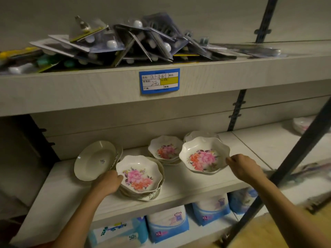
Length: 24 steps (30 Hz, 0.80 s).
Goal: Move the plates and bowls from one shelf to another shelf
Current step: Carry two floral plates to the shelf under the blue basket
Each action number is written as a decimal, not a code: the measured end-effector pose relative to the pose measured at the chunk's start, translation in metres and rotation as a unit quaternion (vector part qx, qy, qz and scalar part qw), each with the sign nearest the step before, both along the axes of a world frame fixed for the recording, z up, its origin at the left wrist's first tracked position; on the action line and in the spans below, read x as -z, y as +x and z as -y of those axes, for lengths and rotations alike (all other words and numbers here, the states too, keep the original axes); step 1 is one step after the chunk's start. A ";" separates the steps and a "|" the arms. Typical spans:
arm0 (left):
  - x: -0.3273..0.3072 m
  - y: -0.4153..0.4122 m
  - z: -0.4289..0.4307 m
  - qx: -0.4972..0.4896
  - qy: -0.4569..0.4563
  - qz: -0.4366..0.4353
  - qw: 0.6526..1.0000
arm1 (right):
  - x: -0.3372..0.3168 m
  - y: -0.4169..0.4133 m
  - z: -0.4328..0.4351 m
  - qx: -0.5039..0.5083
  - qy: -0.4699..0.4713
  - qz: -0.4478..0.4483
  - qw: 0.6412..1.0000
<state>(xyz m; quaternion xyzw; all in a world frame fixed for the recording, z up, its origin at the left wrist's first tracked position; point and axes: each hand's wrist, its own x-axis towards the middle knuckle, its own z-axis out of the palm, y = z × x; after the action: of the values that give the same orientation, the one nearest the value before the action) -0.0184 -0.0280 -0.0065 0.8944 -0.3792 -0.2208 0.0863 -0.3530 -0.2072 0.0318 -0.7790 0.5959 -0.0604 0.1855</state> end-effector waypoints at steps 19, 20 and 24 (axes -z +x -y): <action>-0.043 -0.128 0.089 0.205 -0.096 -0.117 0.967 | -0.014 -0.166 -0.043 0.157 -0.007 0.071 0.985; -0.043 -0.139 0.096 0.213 -0.097 -0.122 0.965 | -0.014 -0.179 -0.044 0.166 -0.007 0.066 0.984; -0.044 -0.196 0.121 0.245 -0.103 -0.137 0.954 | -0.008 -0.237 -0.039 0.191 -0.009 0.070 0.979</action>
<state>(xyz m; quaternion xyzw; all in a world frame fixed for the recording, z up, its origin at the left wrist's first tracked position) -0.2141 -0.1489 0.0378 0.7216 -0.5920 -0.3151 0.1719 -0.5903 -0.1686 0.0402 -0.6465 0.7185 -0.1549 0.2047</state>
